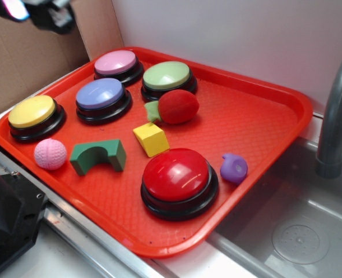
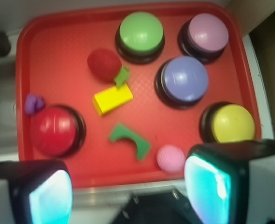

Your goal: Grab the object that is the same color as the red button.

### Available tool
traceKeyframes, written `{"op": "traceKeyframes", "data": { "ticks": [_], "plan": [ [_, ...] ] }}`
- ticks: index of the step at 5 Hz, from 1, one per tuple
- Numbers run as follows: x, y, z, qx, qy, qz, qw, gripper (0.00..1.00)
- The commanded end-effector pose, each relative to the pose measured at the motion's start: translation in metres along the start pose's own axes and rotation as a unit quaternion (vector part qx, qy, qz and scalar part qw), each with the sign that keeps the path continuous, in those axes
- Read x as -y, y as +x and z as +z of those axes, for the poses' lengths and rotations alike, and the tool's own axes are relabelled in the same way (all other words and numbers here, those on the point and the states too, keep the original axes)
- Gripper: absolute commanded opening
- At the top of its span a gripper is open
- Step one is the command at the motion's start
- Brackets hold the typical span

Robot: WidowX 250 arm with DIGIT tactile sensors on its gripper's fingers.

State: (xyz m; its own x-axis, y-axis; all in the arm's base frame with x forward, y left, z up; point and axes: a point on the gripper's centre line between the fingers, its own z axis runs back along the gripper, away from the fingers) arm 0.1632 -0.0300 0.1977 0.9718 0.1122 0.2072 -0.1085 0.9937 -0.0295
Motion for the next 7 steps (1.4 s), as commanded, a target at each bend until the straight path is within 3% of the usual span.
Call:
{"op": "traceKeyframes", "data": {
  "ticks": [1,3,6,7],
  "plan": [
    [0.020,0.060,-0.072,0.070,0.023,0.025,0.997,1.00],
    [0.025,0.090,-0.134,0.090,0.053,0.007,0.994,1.00],
    [0.022,0.099,-0.189,0.070,0.090,0.009,0.993,1.00],
    [0.018,0.099,-0.192,0.079,0.099,0.023,0.992,0.07]
  ]
}}
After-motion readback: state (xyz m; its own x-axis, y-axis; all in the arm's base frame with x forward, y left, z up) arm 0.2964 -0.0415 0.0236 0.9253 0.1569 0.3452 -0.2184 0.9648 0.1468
